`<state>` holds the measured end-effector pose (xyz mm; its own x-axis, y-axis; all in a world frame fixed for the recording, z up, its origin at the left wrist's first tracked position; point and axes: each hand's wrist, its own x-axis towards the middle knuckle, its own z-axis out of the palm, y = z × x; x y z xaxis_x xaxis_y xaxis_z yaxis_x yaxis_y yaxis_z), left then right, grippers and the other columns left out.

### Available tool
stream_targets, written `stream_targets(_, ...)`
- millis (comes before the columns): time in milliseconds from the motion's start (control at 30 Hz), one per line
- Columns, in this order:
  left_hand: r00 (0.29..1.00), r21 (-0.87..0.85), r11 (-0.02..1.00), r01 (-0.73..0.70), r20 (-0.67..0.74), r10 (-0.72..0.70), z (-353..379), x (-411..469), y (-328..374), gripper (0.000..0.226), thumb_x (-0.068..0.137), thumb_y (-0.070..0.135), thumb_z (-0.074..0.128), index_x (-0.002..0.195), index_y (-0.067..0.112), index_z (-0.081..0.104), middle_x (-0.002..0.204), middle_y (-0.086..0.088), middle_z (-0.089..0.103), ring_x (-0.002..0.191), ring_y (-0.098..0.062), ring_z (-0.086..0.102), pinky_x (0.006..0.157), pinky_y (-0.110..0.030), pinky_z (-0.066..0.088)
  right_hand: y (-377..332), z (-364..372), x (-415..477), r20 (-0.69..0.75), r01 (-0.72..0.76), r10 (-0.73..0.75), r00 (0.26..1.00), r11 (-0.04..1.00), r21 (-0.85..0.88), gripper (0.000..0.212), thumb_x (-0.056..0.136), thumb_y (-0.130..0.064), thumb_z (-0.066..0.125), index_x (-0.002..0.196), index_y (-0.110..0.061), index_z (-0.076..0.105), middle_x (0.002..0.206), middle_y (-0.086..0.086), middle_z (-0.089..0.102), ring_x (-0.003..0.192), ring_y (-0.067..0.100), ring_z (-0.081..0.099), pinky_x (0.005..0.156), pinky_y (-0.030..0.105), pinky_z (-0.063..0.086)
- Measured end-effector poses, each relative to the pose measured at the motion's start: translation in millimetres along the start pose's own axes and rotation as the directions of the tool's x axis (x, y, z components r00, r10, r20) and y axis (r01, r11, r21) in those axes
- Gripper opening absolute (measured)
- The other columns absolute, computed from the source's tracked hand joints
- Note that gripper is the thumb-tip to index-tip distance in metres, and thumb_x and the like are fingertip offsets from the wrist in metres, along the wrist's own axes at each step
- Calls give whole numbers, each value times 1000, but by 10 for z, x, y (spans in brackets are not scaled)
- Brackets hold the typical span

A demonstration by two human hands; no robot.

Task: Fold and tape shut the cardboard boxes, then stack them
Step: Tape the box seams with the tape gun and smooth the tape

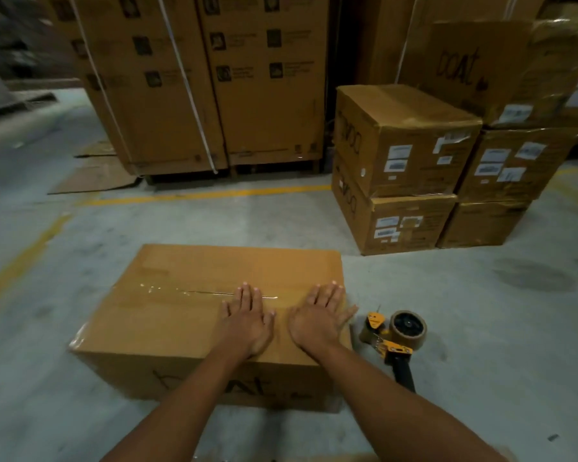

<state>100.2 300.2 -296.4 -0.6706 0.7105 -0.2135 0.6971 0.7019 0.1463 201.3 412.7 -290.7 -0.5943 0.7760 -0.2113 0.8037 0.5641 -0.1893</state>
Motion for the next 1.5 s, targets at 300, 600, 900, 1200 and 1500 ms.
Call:
stream_targets(300, 974, -11, 974, -224, -42, 224, -61, -87, -444, 52, 108, 41, 20, 159, 30, 17, 167, 1, 5, 154, -19, -1, 123, -43, -1, 64, 33, 59, 57, 554, -551, 832, 831, -57, 59, 105, -54, 16, 160, -33, 12, 168, -2, -3, 155, 27, -8, 120, 50, -8)
stream_targets(600, 996, -24, 1000, 16, -84, -18, -99, -151, -917, 67, 100, 61, 7, 159, 30, -2, 165, 9, -13, 153, -20, -9, 121, -55, -4, -990, 254, -380, 42, 255, -255, 966, 967, -5, 69, 106, -45, 14, 158, -1, 7, 166, 22, -3, 153, 36, -9, 118, 64, -9)
stream_targets(900, 909, -82, 926, 368, -177, -377, -327, -70, -2298, 66, 97, 68, 16, 157, 41, 13, 168, 0, 5, 152, -38, 5, 114, -70, 8, -1151, 305, -309, 181, 563, -542, 821, 821, -96, 106, 77, -86, 3, 161, -20, 2, 166, 13, -15, 150, 41, -18, 116, 67, -10)
stream_targets(1200, 806, -201, 820, 536, -166, -568, -295, -109, -2131, 66, 98, 65, 22, 154, 32, 21, 152, -19, 27, 129, -47, 37, 103, -60, 34, -1171, 55, 154, 255, 495, -448, 857, 852, -169, 73, 98, -70, 13, 159, -34, -4, 167, -1, -15, 152, 38, -16, 110, 73, -8)
stream_targets(1500, 760, -197, 773, 603, -156, -632, -170, -545, -1488, 59, 100, 59, 26, 141, 17, 28, 137, -26, 34, 116, -45, 47, 93, -52, 45, -1226, 174, -535, 158, 157, -150, 976, 987, -35, 69, 101, -55, 27, 160, -26, 6, 167, 17, -9, 148, 50, -13, 101, 85, -5)
